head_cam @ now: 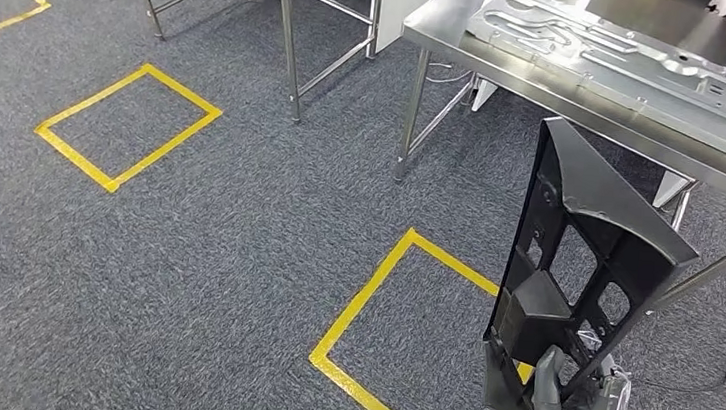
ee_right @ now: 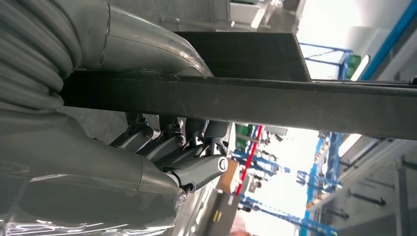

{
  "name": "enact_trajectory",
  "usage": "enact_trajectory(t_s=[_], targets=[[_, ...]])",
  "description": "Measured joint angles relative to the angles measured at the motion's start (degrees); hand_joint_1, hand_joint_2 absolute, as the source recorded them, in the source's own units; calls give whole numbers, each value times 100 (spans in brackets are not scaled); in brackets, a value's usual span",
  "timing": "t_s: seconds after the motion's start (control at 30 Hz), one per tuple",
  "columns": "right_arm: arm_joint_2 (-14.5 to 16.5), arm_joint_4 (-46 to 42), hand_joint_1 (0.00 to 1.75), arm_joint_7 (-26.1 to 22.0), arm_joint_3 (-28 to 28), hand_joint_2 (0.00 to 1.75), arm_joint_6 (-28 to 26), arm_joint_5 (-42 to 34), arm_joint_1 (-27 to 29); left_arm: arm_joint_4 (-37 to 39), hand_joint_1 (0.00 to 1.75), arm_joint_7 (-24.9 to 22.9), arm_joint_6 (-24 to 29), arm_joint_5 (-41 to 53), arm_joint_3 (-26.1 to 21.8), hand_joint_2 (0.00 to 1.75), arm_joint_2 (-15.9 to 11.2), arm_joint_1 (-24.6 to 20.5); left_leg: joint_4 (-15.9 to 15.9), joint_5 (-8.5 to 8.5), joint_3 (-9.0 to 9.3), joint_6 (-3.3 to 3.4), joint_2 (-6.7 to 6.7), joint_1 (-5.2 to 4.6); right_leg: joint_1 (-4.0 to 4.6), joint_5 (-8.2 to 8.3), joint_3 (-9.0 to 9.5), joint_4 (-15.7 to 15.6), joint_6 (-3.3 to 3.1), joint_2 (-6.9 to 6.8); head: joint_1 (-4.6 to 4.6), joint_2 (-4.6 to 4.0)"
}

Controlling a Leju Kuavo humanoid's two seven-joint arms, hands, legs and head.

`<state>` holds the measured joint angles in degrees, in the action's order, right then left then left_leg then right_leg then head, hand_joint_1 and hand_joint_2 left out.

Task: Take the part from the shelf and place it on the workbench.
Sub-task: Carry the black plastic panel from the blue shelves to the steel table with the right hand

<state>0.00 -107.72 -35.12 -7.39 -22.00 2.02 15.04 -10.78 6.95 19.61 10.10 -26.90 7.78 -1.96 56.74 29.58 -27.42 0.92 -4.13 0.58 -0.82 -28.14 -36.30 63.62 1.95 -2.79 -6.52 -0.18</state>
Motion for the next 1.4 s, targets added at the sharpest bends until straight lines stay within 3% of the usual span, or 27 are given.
enact_trajectory(t_s=[0.07, 0.1, 0.17, 0.2, 0.23, 0.3, 0.37, 0.4, 0.43, 0.47, 0.5, 0.53, 0.6, 0.67, 0.73, 0.8, 0.87, 0.9, 0.93, 1.0, 1.07, 1.13, 1.23, 1.27, 1.33, 1.37, 1.4], targets=[[-20, 18, 175, -9, -9, 175, 48, -27, -29, 0, 0, 1, 20, -26, -4, 0, 0, -6, 15, 114, 95, -72, -125, -37, 51, 260, 38, -364, -102, -264, 2, -1], [-27, 32, 175, -16, -14, 175, 77, -47, -44, 0, 0, 2, 35, -44, -7, 0, -1, -11, 33, 150, 139, -108, -187, -54, 70, 223, 19, -375, -157, -264, 2, -1], [-34, 55, 175, -28, -20, 175, 130, -87, -62, 0, 0, 11, 63, -75, -10, 0, -2, -28, 65, 218, 199, -184, -237, -57, 61, 239, 42, -392, -252, -85, 2, 0], [-35, 66, 175, -33, -21, 175, 147, -100, -75, 0, 0, 19, 74, -86, -11, 0, -2, -34, 162, 270, 191, -211, -126, -40, 52, 234, 62, -402, -284, 9, 1, 0], [-36, 76, 175, -37, -24, 175, 160, -107, -96, 0, 0, 27, 80, -94, -14, 0, -2, -40, 353, 365, 107, -231, 21, -21, 46, 235, 83, -410, -313, 95, 1, 0], [-37, 101, 175, -41, -34, 175, 176, -108, -136, 0, 0, 40, 84, -97, -17, 0, -1, -43, 1066, 681, -280, -240, 301, 3, 47, 227, 96, -415, -358, 261, 1, 0], [-37, 136, 175, -44, -44, 175, 191, -108, -150, 0, 0, 66, 44, -97, -19, 0, -2, -37, 1691, 896, -706, -232, 358, 3, 65, 210, 113, -413, -384, 446, 1, 0], [-37, 154, 175, -45, -48, 175, 196, -108, -149, 0, 0, 84, 10, -97, -19, 0, -4, -30, 1740, 841, -813, -218, 367, -1, 80, 202, 130, -413, -392, 542, 1, 0], [-37, 170, 175, -47, -52, 175, 200, -108, -149, 0, 0, 103, -26, -98, -20, 0, -7, -22, 1578, 656, -827, -192, 386, -8, 95, 195, 153, -413, -395, 638, 1, 0], [-37, 180, 175, -50, -61, 175, 203, -108, -149, 0, 0, 120, -51, -101, -23, 0, -10, -14, 1237, 376, -759, -150, 448, -16, 109, 187, 176, -413, -395, 727, 1, 0], [-37, 190, 175, -54, -72, 175, 206, -108, -153, 0, 0, 134, -65, -105, -29, 0, -22, -7, 869, 126, -675, -89, 593, -25, 114, 183, 188, -412, -393, 804, 1, 0], [-37, 200, 175, -57, -81, 175, 208, -108, -161, 0, 0, 152, -71, -106, -36, 0, -31, -3, 556, -17, -609, -38, 744, -36, 105, 186, 182, -409, -378, 878, 2, -1], [-37, 226, 175, -62, -97, 175, 197, -97, -175, 0, 0, 183, -72, -112, -48, 0, -50, 1, 269, -112, -562, 35, 946, -63, 60, 191, 142, -408, -314, 1006, 2, -1], [-37, 246, 175, -52, -102, 175, 98, -5, -173, 0, 0, 213, -72, -123, -56, 0, -49, -4, 170, -194, -504, 63, 864, -63, 37, 197, 129, -423, -229, 1088, 2, 0], [-34, 263, 175, -28, -102, 175, -60, 144, -182, 0, 0, 241, -72, -134, -67, 0, -41, -11, 29, -290, -413, 95, 755, -27, 61, 81, 77, -287, -158, 829, 3, 0], [-33, 293, 175, -2, -102, 175, -155, 231, -217, 0, 0, 258, -77, -140, -82, 0, -32, -9, -54, -328, -370, 112, 655, -12, 56, -256, -181, 255, -85, 449, 4, 0], [-32, 330, 175, 12, -102, 175, -181, 252, -234, 0, 0, 262, -81, -146, -94, 0, -23, -2, -56, -318, -369, 107, 560, -6, -8, -529, -501, 905, -5, 331, 4, 0], [-31, 350, 175, 14, -102, 175, -186, 254, -232, 0, 0, 262, -82, -149, -97, 0, -19, -1, -51, -306, -367, 95, 521, 1, -45, -524, -555, 1022, 33, 314, 4, 0], [-31, 366, 175, 20, -102, 175, -192, 256, -232, 0, 0, 262, -83, -150, -100, 0, -14, 0, -40, -288, -363, 77, 490, 12, -78, -400, -478, 888, 67, 300, 4, -1], [-31, 383, 175, 56, -102, 175, -213, 286, -235, 0, 0, 262, -86, -150, -104, 0, -8, -3, -6, -238, -346, 18, 454, 31, -126, -43, -60, 123, 110, 269, 4, -2], [-32, 392, 175, 143, -102, 175, -255, 369, -251, 0, 0, 262, -86, -149, -109, 0, -6, -12, 30, -174, -337, -59, 441, 23, -118, 123, 268, -466, 65, 266, 4, -1], [-32, 407, 175, 279, -92, 175, -302, 470, -295, 0, 0, 262, -85, -149, -119, 0, -5, -19, 34, -128, -323, -132, 435, 9, -76, 98, 328, -553, -28, 285, 4, -1], [-33, 425, 175, 554, -38, 175, -321, 636, -491, 0, 0, 263, -90, -133, -136, 0, -5, -29, 203, -10, -349, -221, 427, 36, -90, 82, 377, -581, -160, 303, 3, 0], [-33, 436, 175, 645, -3, 175, -317, 695, -605, 0, 0, 270, -97, -120, -139, 0, -6, -32, 465, 121, -465, -236, 427, 44, -98, 75, 404, -594, -199, 305, 3, 0], [-36, 487, 175, 832, 97, 175, -308, 844, -867, 0, 0, 298, -133, -87, -140, 0, -4, -32, 1265, 455, -888, -247, 427, 49, -72, 33, 449, -594, -253, 304, 3, -1], [-48, 533, 175, 932, 159, 175, -313, 944, -1006, 0, 0, 316, -156, -72, -141, 0, -3, -29, 1619, 544, -1108, -248, 427, 49, -56, 8, 477, -593, -266, 309, 3, -1], [-63, 587, 175, 1022, 226, 175, -333, 1062, -1139, 0, 0, 331, -180, -57, -141, 0, -2, -25, 1802, 528, -1254, -242, 427, 48, -42, -21, 511, -592, -270, 317, 3, -1]])
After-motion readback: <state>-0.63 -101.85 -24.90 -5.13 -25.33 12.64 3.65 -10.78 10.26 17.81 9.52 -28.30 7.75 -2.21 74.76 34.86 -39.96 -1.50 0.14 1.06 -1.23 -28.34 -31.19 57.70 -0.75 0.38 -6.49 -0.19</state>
